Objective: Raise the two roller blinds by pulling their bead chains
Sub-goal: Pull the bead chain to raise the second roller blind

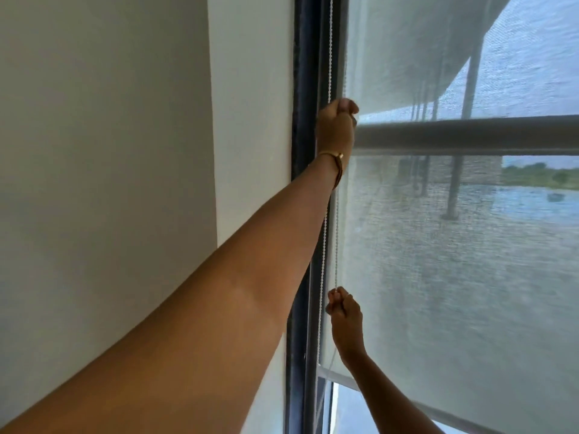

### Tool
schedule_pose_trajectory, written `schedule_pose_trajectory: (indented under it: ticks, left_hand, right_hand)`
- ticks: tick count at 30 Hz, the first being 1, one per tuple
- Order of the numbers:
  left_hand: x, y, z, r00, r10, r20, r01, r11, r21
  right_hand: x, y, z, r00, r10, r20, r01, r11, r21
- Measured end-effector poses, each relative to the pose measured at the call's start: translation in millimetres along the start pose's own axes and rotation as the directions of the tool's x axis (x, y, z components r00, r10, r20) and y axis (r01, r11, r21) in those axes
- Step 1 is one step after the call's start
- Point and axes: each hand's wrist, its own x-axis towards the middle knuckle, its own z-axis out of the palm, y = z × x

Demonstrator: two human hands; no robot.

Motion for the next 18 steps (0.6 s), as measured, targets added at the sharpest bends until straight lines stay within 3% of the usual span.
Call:
schedule_pose_trajectory:
  ticks: [2, 5, 9, 13, 18]
  left_hand:
    - [-8, -11, -7, 1.0, 0.007, 0.017, -0.007, 1.0, 0.006]
    - [-28, -19, -19, 1.0, -0.012, 0.008, 0.011, 1.0, 0.003]
    - [-49, -29, -31, 0.997, -0.065, 0.05, 0.067, 0.997, -0.039]
    - [-67, -43, -39, 0.994, -0.1, 0.048, 0.101, 0.995, -0.018]
    - [-97, -72, -56, 0.99, -0.143, -0.008, 0.143, 0.989, 0.018]
  right_hand:
    - [-5, 0, -12, 0.981, 0.131, 0.146, -0.133, 0.991, 0.007]
    - [-15, 6, -30, 0.866, 0.342, 0.364, -0.352, 0.935, -0.042]
    - [-6, 1, -29, 0.725, 0.516, 0.457, -0.535, 0.839, -0.099]
    - [31, -56, -10, 0.733, 0.433, 0.525, -0.542, 0.838, 0.066]
    - [88, -143, -12, 0.81, 0.205, 0.55, -0.377, 0.9, 0.219]
